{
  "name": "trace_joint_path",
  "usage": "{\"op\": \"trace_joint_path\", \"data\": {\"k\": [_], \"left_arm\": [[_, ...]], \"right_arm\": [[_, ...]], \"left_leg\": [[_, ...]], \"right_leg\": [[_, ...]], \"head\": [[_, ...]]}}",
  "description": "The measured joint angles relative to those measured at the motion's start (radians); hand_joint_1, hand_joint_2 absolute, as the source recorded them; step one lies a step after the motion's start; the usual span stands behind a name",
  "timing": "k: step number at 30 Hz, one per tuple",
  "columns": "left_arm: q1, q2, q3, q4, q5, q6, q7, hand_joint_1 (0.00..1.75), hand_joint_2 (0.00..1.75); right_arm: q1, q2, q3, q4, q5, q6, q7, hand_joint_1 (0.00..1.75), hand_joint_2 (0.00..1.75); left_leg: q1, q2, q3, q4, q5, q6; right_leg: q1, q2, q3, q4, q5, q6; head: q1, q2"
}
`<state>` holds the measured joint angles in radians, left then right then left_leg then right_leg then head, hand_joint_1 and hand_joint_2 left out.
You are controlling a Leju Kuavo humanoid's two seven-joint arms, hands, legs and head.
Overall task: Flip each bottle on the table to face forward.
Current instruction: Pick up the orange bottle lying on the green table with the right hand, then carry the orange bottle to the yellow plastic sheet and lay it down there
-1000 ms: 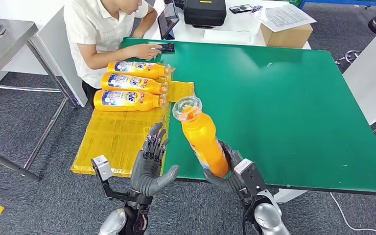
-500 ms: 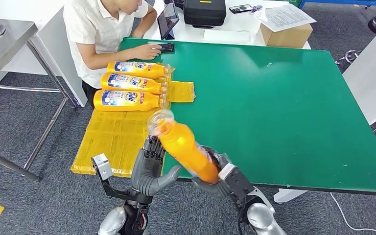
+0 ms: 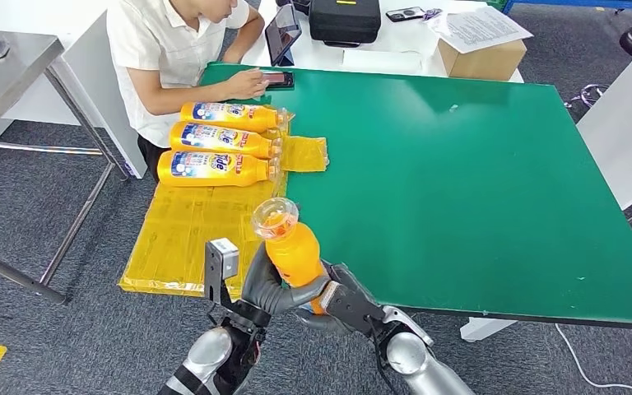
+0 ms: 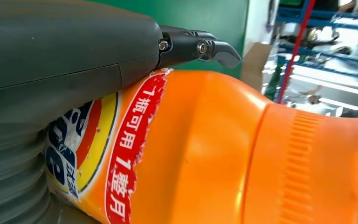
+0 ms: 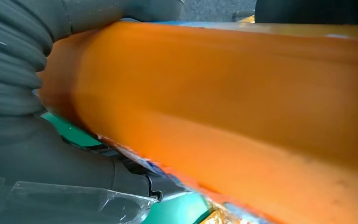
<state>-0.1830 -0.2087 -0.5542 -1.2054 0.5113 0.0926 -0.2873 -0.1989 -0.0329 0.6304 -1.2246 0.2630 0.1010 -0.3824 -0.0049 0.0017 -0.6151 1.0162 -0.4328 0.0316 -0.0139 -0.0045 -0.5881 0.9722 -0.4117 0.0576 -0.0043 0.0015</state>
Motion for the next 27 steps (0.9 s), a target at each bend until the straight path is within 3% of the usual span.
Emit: {"op": "trace_joint_path", "data": {"k": [3,7,11,19,27], "left_arm": [[-0.032,0.0,-0.01,0.053,0.001,-0.024,0.018,1.75,1.75],[-0.061,0.0,-0.015,0.111,0.018,-0.065,0.018,1.75,1.75],[-0.073,0.0,-0.013,0.143,0.043,-0.098,0.002,1.75,1.75],[-0.044,-0.002,0.018,0.106,0.086,-0.111,-0.024,1.75,1.75],[0.085,-0.011,0.116,-0.084,0.215,-0.087,-0.045,1.75,1.75]], "right_arm": [[-0.01,-0.006,0.006,0.014,-0.003,0.001,-0.001,1.75,1.75],[-0.016,-0.017,0.013,0.019,-0.016,0.004,-0.001,1.69,1.75],[-0.017,-0.023,0.018,0.019,-0.028,0.007,-0.002,0.05,1.75],[0.002,-0.021,0.033,0.015,-0.043,0.01,-0.034,0.0,1.75],[0.098,0.001,0.018,-0.043,-0.055,-0.017,-0.085,0.0,1.75]], "left_leg": [[0.0,0.0,0.0,0.0,0.0,0.0],[0.0,0.0,0.0,0.0,0.0,0.0],[0.0,0.0,0.0,0.0,0.0,0.0],[0.0,0.0,0.0,0.0,0.0,0.0],[0.0,0.001,-0.002,0.0,0.0,0.0]], "right_leg": [[0.0,0.0,0.0,0.0,0.0,0.0],[0.0,0.0,0.0,0.0,0.0,0.0],[0.0,0.0,0.0,0.0,0.0,0.0],[0.0,0.0,0.0,0.0,0.0,0.0],[0.0,0.0,-0.003,0.0,-0.001,-0.001]], "head": [[0.0,0.0],[0.0,0.0],[0.0,0.0],[0.0,0.0],[0.0,0.0]]}}
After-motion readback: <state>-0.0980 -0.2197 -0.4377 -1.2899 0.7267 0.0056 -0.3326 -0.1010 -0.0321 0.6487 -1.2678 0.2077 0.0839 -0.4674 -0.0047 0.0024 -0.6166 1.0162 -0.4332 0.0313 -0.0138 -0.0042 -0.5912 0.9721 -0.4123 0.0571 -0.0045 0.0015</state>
